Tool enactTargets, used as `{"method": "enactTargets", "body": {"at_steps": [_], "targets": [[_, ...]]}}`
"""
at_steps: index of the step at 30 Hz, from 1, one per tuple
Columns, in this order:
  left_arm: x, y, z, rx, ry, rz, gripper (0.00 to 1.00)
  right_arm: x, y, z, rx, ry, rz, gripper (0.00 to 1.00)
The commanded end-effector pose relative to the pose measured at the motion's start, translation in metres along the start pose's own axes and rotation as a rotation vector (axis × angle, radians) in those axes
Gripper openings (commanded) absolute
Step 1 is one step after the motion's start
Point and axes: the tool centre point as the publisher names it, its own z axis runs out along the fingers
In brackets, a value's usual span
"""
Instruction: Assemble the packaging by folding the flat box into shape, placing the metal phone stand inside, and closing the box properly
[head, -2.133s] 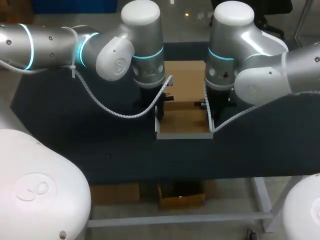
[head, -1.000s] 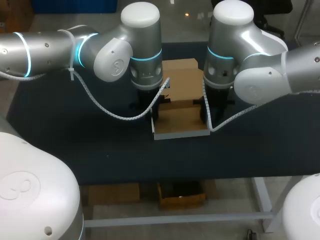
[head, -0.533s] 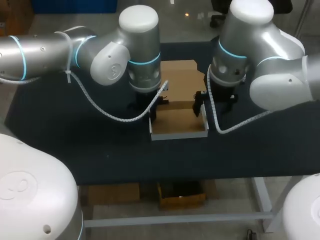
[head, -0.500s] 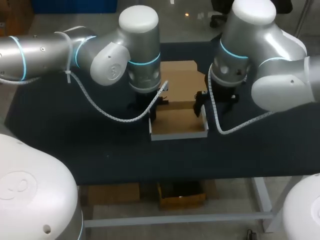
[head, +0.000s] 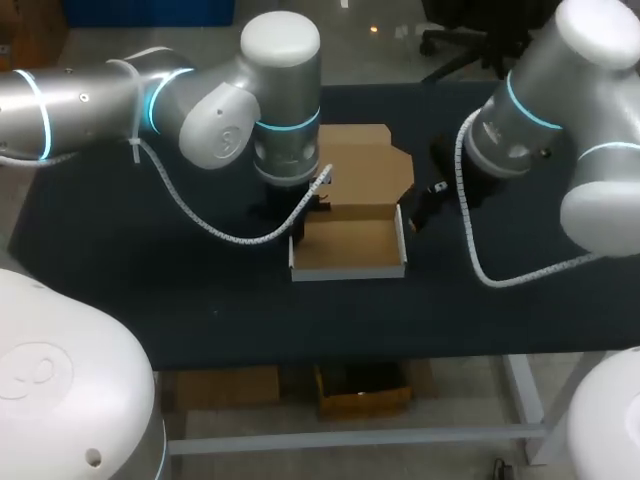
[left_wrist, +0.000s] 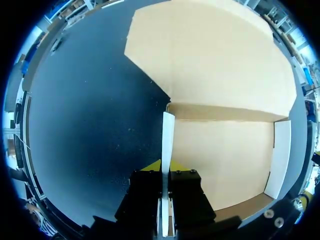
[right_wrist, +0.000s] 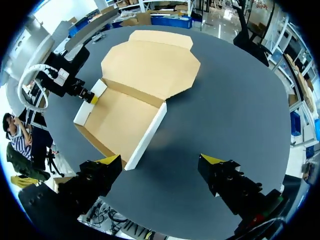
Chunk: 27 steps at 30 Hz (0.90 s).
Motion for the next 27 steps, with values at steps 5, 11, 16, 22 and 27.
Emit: {"method": "enactTargets", "body": {"at_steps": [5, 11, 16, 22, 27], "targets": [[-0.007, -0.001, -0.001, -0.005, -0.002, -0.001, 0.0, -0.008, -0.014, -0.018, -0.149, 0.087, -0.083, 1.0], [-0.009, -0.001, -0.001, -0.018, -0.018, 0.001, 0.0, -0.008, -0.014, -0.018, -0.149, 0.087, -0.083, 1.0], [-0.013, -0.002, 0.0, -0.026, -0.023, 0.008, 0.0, -0.008, -0.014, -0.018, -0.149, 0.087, -0.083, 1.0], [-0.018, -0.002, 0.0, -0.038, -0.006, 0.011, 0.0, -0.008, -0.014, -0.018, -0.149, 0.087, -0.083, 1.0], [-0.021, -0.003, 0.002, -0.045, -0.004, 0.024, 0.0, -0.01, -0.017, -0.027, -0.159, 0.097, -0.121, 1.0]]}}
